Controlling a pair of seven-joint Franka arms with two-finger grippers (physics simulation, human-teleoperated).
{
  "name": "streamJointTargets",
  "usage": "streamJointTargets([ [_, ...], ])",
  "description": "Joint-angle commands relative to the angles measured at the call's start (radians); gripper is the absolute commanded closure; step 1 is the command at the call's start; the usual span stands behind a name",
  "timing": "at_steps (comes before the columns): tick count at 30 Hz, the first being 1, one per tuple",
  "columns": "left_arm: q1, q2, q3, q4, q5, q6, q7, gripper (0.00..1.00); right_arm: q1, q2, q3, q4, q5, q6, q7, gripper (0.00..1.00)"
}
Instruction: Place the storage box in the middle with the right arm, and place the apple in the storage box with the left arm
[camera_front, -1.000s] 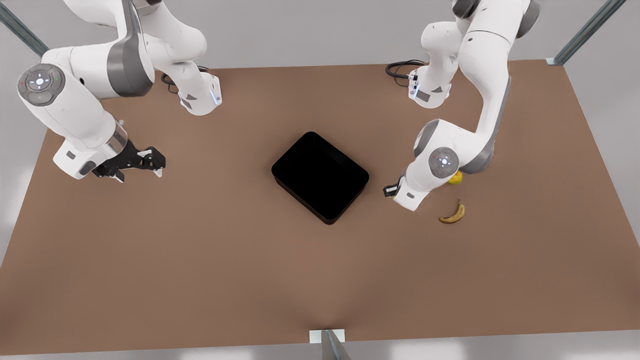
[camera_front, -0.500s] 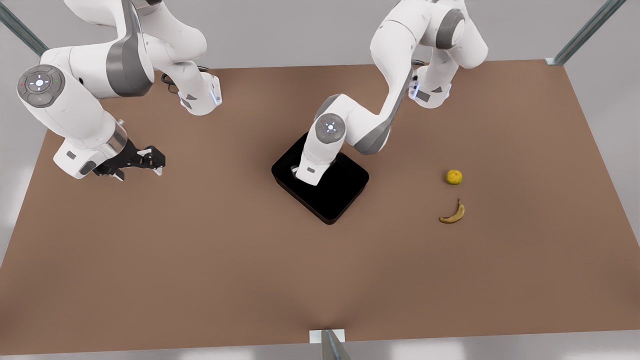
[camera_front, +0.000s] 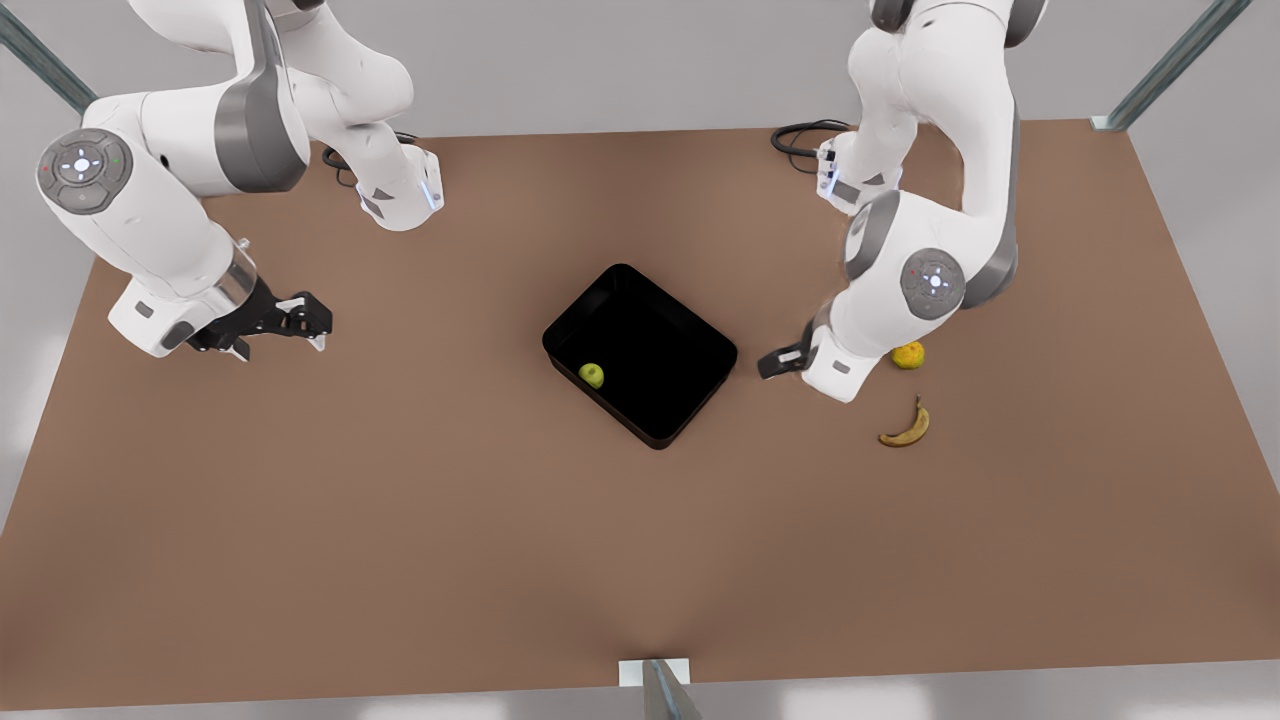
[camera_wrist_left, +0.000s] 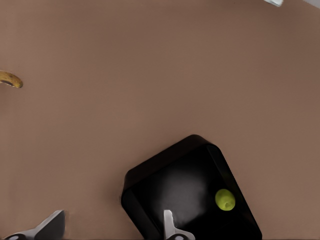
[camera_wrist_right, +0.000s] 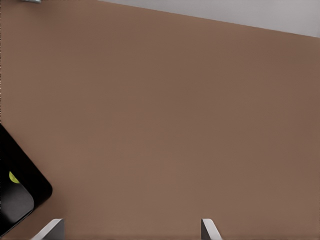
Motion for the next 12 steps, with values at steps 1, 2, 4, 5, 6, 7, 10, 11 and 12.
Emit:
streamJointTargets([
  [1, 0.041, -0.012, -0.009, -0.006, 0.143, -0.005, 0.052, 0.00, 0.000, 0.000, 0.000, 0.000, 0.000, 0.000, 0.000, 0.00],
  [2, 0.112, -0.028, -0.009, -0.006, 0.146, -0.024, 0.161, 0.00, 0.000, 0.000, 0.000, 0.000, 0.000, 0.000, 0.000, 0.00],
  [4, 0.233, -0.055, -0.032, 0.005, 0.189, -0.079, 0.279, 0.00, 0.000, 0.000, 0.000, 0.000, 0.001, 0.000, 0.000, 0.00],
  [5, 0.295, -0.077, -0.048, 0.008, 0.231, -0.110, 0.354, 0.00, 0.000, 0.000, 0.000, 0.000, 0.001, 0.000, 0.000, 0.00],
  [6, 0.348, -0.078, -0.080, 0.061, 0.291, -0.165, 0.394, 0.00, 0.000, 0.000, 0.000, 0.000, 0.001, 0.000, 0.000, 0.00],
  [7, 0.418, -0.083, -0.112, 0.100, 0.291, -0.211, 0.396, 0.00, 0.000, 0.000, 0.000, 0.000, 0.001, 0.000, 0.000, 0.00],
  [10, 0.533, -0.129, -0.141, 0.112, 0.291, -0.251, 0.422, 0.00, 0.000, 0.001, 0.000, 0.000, 0.001, 0.000, -0.003, 0.00],
  [11, 0.558, -0.132, -0.143, 0.112, 0.286, -0.249, 0.489, 0.00, 0.000, 0.001, 0.000, -0.002, 0.001, 0.000, -0.003, 0.00],
  [12, 0.578, -0.147, -0.146, 0.100, 0.280, -0.252, 0.521, 0.00, 0.000, 0.001, 0.000, -0.002, 0.001, 0.000, -0.001, 0.00],
])
